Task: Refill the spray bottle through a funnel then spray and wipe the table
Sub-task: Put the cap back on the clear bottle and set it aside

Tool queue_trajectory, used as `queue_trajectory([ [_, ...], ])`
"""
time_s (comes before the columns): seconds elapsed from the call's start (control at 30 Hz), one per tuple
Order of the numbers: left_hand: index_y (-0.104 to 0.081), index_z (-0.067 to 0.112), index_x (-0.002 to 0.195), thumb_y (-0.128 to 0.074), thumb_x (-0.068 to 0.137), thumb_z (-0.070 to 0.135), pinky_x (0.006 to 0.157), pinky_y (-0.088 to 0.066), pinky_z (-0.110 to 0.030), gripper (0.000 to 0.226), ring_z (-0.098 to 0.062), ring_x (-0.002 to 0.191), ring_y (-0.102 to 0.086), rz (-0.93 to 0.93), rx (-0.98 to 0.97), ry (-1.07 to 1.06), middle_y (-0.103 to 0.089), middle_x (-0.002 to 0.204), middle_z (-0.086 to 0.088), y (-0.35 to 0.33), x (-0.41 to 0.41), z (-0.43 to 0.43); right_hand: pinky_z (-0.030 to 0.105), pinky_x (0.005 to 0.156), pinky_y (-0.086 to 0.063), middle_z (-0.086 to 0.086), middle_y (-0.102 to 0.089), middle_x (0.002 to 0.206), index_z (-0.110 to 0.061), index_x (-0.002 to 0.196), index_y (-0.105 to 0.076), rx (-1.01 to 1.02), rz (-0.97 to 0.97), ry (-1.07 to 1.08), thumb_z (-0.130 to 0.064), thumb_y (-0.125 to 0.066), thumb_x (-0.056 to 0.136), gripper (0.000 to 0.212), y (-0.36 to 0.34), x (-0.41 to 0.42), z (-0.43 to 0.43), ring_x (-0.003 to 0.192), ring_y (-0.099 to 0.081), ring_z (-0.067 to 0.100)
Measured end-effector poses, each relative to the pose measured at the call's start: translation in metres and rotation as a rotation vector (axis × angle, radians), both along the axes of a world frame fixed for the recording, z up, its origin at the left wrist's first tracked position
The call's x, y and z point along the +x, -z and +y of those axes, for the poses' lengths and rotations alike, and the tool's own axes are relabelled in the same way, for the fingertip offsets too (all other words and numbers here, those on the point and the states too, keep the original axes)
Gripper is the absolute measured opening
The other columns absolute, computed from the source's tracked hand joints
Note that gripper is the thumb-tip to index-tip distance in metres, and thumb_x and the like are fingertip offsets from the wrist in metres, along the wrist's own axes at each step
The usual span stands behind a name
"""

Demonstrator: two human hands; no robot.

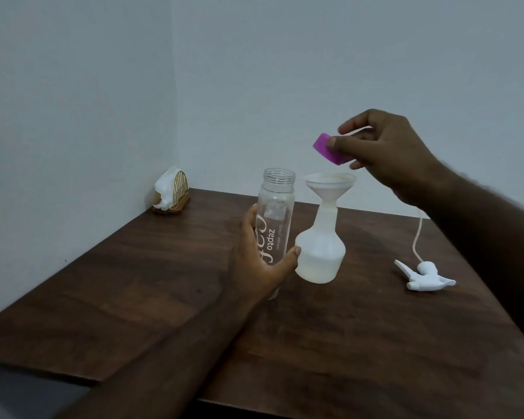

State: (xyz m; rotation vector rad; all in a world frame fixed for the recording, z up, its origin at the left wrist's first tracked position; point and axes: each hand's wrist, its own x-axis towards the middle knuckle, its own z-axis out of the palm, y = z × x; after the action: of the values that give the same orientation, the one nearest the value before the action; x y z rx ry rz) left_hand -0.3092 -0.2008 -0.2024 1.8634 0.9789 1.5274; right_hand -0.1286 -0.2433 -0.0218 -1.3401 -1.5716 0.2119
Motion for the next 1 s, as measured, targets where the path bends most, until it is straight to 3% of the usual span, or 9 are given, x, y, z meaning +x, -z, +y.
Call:
queue_trajectory([
  [0.17, -0.022, 0.024, 0.145, -0.082, 0.073, 0.034, 0.092, -0.037, -0.008, 0.095, 0.001, 0.114, -0.047, 0.017, -0.034, 0.001, -0.044, 0.137, 0.008, -0.003, 0.001, -0.005, 0.044, 0.084, -0.057, 0.006, -0.077, 0.089, -0.015, 0.110, -0.065, -0.089, -0.142, -0.205, -0.021, -0.073, 0.087, 0.026, 0.001, -0.029, -0.006, 0.091, -0.069, 0.033],
  [0.23, -0.021, 0.023, 0.146, -0.081, 0.074, 0.034, 0.097, -0.037, -0.016, 0.094, -0.003, 0.118, -0.044, 0.029, -0.044, 0.005, -0.042, 0.141, 0.004, -0.004, 0.001, -0.006, 0.041, 0.084, -0.057, 0.003, -0.077, 0.092, -0.016, 0.109, -0.067, -0.109, -0.209, -0.236, -0.021, -0.072, 0.088, 0.023, 0.001, -0.038, -0.005, 0.090, -0.071, 0.027],
  [0.33, -0.022, 0.022, 0.146, -0.079, 0.076, 0.035, 0.097, -0.035, -0.017, 0.092, -0.003, 0.120, -0.041, 0.032, -0.067, 0.003, -0.041, 0.143, 0.004, -0.005, 0.000, -0.007, 0.027, 0.077, -0.056, -0.001, -0.076, 0.094, -0.017, 0.109, -0.070, -0.144, -0.307, -0.268, -0.021, -0.072, 0.089, 0.021, -0.002, -0.044, -0.002, 0.082, -0.070, 0.009],
  [0.43, -0.026, 0.022, 0.144, -0.075, 0.079, 0.036, 0.090, -0.035, -0.004, 0.083, -0.001, 0.116, -0.043, 0.057, -0.071, 0.007, -0.044, 0.133, 0.011, -0.005, 0.001, -0.007, 0.018, 0.073, -0.053, -0.004, -0.074, 0.099, -0.022, 0.114, -0.069, -0.196, -0.416, -0.271, -0.024, -0.069, 0.091, 0.023, -0.004, -0.047, 0.002, 0.086, -0.070, 0.005],
  [0.63, -0.033, 0.021, 0.140, -0.075, 0.079, 0.036, 0.087, -0.042, -0.004, 0.076, 0.006, 0.104, -0.053, 0.044, -0.074, 0.032, -0.051, 0.122, 0.013, -0.005, 0.000, -0.010, 0.034, 0.097, -0.051, -0.002, -0.069, 0.118, -0.038, 0.126, -0.063, -0.311, -0.613, -0.298, -0.024, -0.058, 0.099, 0.031, -0.010, -0.053, 0.006, 0.105, -0.065, 0.012],
  [0.7, -0.036, 0.019, 0.137, -0.075, 0.078, 0.035, 0.093, -0.049, -0.018, 0.073, -0.003, 0.105, -0.057, 0.032, -0.069, 0.042, -0.055, 0.120, 0.008, -0.004, 0.000, -0.008, 0.036, 0.097, -0.051, -0.003, -0.068, 0.119, -0.042, 0.124, -0.063, -0.352, -0.673, -0.296, -0.024, -0.054, 0.100, 0.031, -0.013, -0.056, 0.005, 0.104, -0.065, 0.014],
  [0.77, -0.036, 0.017, 0.137, -0.076, 0.079, 0.031, 0.095, -0.051, -0.031, 0.071, -0.011, 0.108, -0.059, 0.031, -0.064, 0.047, -0.057, 0.121, 0.002, -0.003, 0.001, -0.008, 0.035, 0.093, -0.052, -0.005, -0.069, 0.113, -0.042, 0.125, -0.062, -0.381, -0.719, -0.268, -0.027, -0.053, 0.101, 0.030, -0.015, -0.060, 0.004, 0.100, -0.065, 0.017],
  [0.87, -0.036, 0.015, 0.137, -0.075, 0.080, 0.030, 0.094, -0.051, -0.032, 0.071, -0.015, 0.109, -0.059, 0.040, -0.059, 0.045, -0.057, 0.122, -0.002, -0.004, 0.001, -0.007, 0.023, 0.071, -0.050, -0.013, -0.067, 0.080, -0.031, 0.124, -0.063, -0.347, -0.756, -0.157, -0.045, -0.054, 0.097, 0.032, -0.012, -0.067, 0.004, 0.076, -0.067, 0.012],
  [1.0, -0.036, 0.016, 0.136, -0.075, 0.080, 0.026, 0.084, -0.050, -0.017, 0.068, -0.011, 0.102, -0.060, 0.049, -0.042, 0.051, -0.058, 0.116, 0.001, -0.003, 0.002, -0.009, 0.027, 0.054, -0.039, -0.001, -0.055, 0.060, -0.012, 0.072, -0.061, -0.123, -0.874, 0.241, -0.079, -0.039, 0.083, 0.072, -0.003, -0.072, 0.005, 0.059, -0.057, 0.018],
])
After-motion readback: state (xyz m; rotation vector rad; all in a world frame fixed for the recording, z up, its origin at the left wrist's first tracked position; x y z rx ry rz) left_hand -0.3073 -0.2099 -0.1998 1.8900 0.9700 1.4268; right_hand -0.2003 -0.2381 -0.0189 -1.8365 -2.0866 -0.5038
